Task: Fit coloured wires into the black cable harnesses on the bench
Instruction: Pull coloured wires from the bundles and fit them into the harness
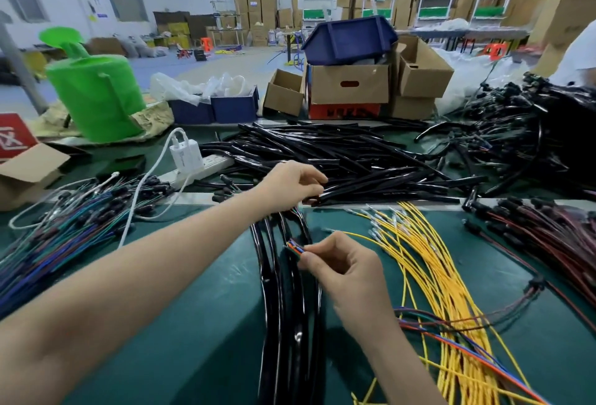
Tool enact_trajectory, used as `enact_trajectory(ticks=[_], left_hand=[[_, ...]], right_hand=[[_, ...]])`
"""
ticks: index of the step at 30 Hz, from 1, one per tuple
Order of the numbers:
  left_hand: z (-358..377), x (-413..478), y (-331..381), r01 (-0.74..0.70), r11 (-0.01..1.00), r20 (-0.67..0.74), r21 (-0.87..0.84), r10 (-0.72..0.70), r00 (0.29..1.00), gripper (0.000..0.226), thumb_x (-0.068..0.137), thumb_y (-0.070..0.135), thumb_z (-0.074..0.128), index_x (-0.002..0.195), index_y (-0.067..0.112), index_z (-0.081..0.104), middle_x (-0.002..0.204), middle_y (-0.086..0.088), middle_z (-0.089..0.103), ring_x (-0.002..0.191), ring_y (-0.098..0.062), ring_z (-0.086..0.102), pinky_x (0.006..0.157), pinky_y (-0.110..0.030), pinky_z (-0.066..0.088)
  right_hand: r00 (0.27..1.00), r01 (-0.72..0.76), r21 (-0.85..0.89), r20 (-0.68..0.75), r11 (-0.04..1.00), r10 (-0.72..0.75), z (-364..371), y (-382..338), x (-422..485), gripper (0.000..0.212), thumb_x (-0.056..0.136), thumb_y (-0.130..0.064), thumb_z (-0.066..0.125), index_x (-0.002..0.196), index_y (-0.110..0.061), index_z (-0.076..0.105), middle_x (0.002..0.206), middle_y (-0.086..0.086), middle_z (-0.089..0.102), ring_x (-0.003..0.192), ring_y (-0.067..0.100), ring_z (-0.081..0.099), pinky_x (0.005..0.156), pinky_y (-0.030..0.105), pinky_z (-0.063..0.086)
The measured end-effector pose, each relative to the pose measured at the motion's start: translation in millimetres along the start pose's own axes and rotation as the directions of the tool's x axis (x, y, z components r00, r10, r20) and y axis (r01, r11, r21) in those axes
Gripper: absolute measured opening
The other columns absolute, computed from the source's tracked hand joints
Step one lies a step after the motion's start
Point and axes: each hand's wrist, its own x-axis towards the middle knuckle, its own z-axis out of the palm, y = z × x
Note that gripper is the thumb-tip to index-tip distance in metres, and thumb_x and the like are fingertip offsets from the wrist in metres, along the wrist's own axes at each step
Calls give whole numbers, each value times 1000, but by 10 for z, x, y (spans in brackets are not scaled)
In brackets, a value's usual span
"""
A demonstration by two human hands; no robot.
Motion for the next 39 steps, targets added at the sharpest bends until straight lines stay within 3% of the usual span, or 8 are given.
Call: enact_trajectory(ticks=[4,11,16,20,27,33,36,39], left_hand=[[367,397,-202,41,907,44,419,-65,997,45,85,22,67,128,12,57,122,-13,62,117,-28,54,97,-31,42],[269,537,-257,72,861,22,503,-96,995,40,72,35,79,105,20,65,97,-2,65,90,-22,59,75,-32,48],[156,499,-153,25,981,-59,190,-14,998,16,76,24,77,85,14,68,64,4,57,61,-14,55,61,-25,44],[-144,471,124,36,999,-91,40,-32,995,7,91,17,62,88,10,63,66,-1,63,36,3,50,42,-14,43],[-1215,-258,251,59,921,-157,-384,-128,979,13,96,-2,44,97,10,49,85,-16,70,61,-15,69,57,-21,56],[-1967,-1043,154,-92,990,-518,-102,26,855,12,85,5,65,96,0,62,107,-12,68,71,-13,72,69,-15,55],[-1997,-1280,262,-143,982,-464,-125,70,883,24,78,16,68,101,9,67,100,-6,71,74,-16,73,71,-16,55],[-1737,-1387,356,-213,913,-302,348,324,897,30,84,33,61,112,21,67,93,-1,72,67,-15,68,68,-22,55]], right_hand=[[1000,10,-11,14,1000,-10,23,9,-26,14,80,-6,71,70,-14,65,72,14,69,72,36,63,71,46,51],[999,-11,-25,30,1000,12,19,1,-28,23,80,-6,70,67,-23,64,73,10,70,73,34,65,72,45,53],[999,-23,-32,46,999,24,17,13,-39,26,81,-4,70,66,-24,63,73,9,70,74,32,67,74,44,54],[998,-33,-57,55,998,36,2,15,-65,25,81,-6,71,66,-26,64,74,6,71,73,25,69,71,35,55],[998,-40,-110,49,993,46,12,48,-84,17,82,-7,70,71,-19,65,74,5,71,73,22,69,75,39,56],[997,-37,-189,53,981,48,30,102,-83,15,81,-8,71,70,-16,65,70,3,71,70,20,67,69,30,52],[997,-38,-194,51,980,49,38,110,-75,16,82,-6,71,71,-16,65,69,0,71,63,13,66,60,21,49],[997,-52,-134,56,990,60,38,71,-75,17,82,-3,70,70,-15,65,68,2,72,54,1,58,54,12,41]])
